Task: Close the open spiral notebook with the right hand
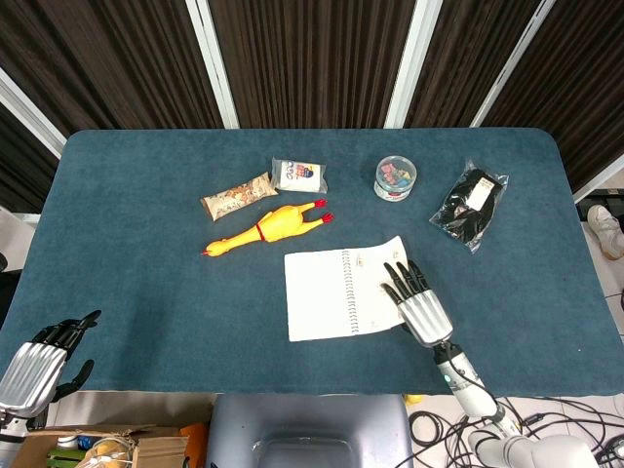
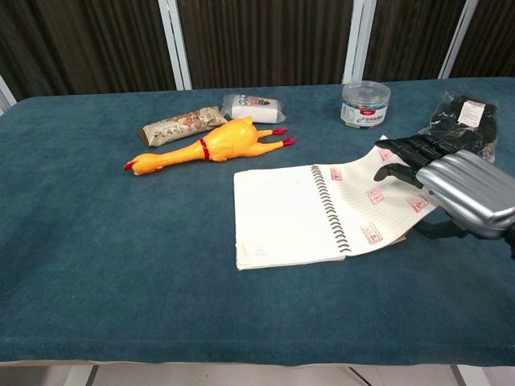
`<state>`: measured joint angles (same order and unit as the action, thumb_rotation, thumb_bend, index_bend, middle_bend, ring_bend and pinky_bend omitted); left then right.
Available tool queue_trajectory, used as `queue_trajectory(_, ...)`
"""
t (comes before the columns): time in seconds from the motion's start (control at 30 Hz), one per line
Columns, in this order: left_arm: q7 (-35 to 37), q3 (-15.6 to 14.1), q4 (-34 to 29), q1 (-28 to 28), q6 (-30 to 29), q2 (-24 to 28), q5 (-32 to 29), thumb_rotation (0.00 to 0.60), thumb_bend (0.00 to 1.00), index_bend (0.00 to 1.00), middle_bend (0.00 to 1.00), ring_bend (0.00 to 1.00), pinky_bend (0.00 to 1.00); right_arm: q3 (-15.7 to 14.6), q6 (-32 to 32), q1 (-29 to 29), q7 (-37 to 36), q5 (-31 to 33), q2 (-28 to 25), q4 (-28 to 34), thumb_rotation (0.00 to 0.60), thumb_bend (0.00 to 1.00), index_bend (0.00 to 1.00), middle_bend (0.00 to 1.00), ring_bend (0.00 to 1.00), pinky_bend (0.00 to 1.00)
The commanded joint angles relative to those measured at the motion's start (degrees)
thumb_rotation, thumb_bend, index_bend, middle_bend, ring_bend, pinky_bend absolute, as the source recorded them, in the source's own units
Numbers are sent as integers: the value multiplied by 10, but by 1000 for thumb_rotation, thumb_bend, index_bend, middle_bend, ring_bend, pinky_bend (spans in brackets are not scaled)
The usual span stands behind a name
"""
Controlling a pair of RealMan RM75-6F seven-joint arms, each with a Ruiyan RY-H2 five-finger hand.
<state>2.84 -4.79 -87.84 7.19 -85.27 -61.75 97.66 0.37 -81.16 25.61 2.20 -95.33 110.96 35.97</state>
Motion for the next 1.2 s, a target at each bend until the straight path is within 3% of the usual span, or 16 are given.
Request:
queue_trajectory(0.03,1,0,0,0,0,0,0,600,426,132,287,246,353,3,-5,8,13,-3,-2,17,600,416,261,18,0,65)
queue_trajectory(0.5,4,0,0,2,3,1,0,600,425,132,287,245,353,8,-25,36,87,-30,-43,143,600,409,247,18,0,65)
queue_trajectory(0.7,5,0,1,2,4,1,1,600,426,132,287,245,353,13,-2,53,106,-31,-46,180,600,345,195,22,0,65)
queue_trajectory(0.9,7,0,2,4,5,1,3,600,426,132,287,246,353,21,9,75,99,-36,-20,165,600,279,86,24,0,60)
queue_trajectory(1.2,21,1,5,4,2,3,3,600,427,132,287,246,353,26,43,107,66,-32,31,101,600,237,8,0,0,39)
